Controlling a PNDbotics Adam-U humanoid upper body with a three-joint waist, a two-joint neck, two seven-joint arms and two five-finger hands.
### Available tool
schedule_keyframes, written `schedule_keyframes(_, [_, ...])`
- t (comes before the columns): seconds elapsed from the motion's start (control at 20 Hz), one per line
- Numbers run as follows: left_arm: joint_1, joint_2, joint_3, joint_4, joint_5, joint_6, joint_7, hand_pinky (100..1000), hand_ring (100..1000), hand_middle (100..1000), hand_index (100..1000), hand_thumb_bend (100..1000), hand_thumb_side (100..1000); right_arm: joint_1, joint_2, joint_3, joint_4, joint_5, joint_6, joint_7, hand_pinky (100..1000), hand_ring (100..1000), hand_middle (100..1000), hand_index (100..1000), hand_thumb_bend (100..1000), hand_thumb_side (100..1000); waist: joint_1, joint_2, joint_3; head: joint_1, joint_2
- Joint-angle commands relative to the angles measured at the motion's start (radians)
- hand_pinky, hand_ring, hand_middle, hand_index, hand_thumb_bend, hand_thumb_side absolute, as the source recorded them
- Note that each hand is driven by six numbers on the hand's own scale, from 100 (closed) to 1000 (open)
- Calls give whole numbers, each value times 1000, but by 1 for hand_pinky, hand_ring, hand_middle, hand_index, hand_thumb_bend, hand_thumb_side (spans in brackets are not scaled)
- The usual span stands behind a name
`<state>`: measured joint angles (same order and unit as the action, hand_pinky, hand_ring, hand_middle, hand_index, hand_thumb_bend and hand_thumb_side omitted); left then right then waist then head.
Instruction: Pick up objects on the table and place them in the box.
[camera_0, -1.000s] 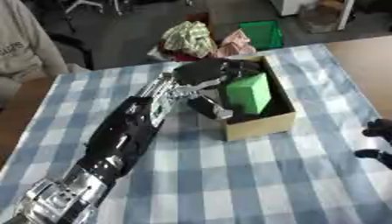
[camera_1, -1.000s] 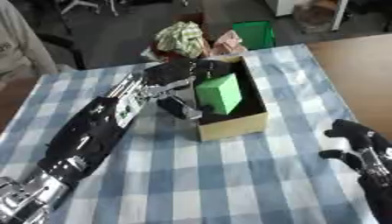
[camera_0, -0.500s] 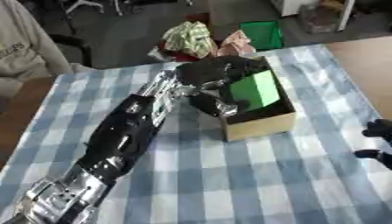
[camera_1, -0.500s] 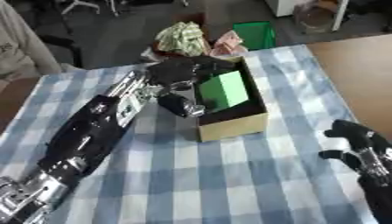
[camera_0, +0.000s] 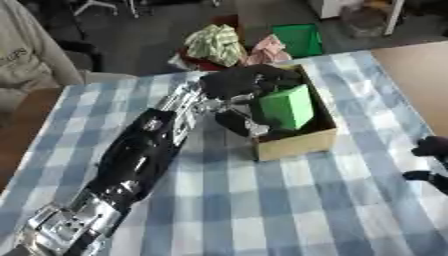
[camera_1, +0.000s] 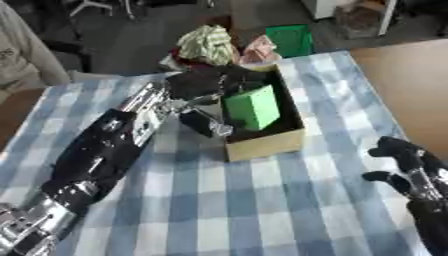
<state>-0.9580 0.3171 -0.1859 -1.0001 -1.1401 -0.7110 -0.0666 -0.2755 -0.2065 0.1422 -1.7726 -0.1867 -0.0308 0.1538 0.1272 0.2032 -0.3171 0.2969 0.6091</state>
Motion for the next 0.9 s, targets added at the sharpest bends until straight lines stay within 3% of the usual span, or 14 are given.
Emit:
schedule_keyframes(0.05, [-14,26,12,-7,-32,4,27,1000,1000,1000,1000,460,338,-8,-3,-4,-9,5,-2,3,648,1000,678,824,100,663,-9,-15,3,-3,-12])
schedule_keyframes(0.15, [-14,26,13,-7,-45,3,47,1000,995,1000,1000,561,349,-8,-3,-4,-8,5,-2,3,648,1000,678,824,100,663,-9,-14,3,-4,-12])
schedule_keyframes(0.25, [-14,26,13,-6,-55,0,64,997,992,1000,999,607,354,-8,-3,-4,-8,5,-2,3,648,1000,678,824,100,663,-10,-13,4,-5,-12])
schedule_keyframes(0.6, [-14,30,18,0,-62,1,94,995,987,1000,999,574,319,-7,-2,-5,-7,6,-3,3,648,1000,678,824,100,664,-13,-13,6,-6,-14])
schedule_keyframes(0.9, [0,81,26,-70,13,-17,116,965,960,982,989,553,248,-2,-6,-12,-5,9,-4,-2,648,1000,678,824,100,660,-13,-16,25,-24,-13])
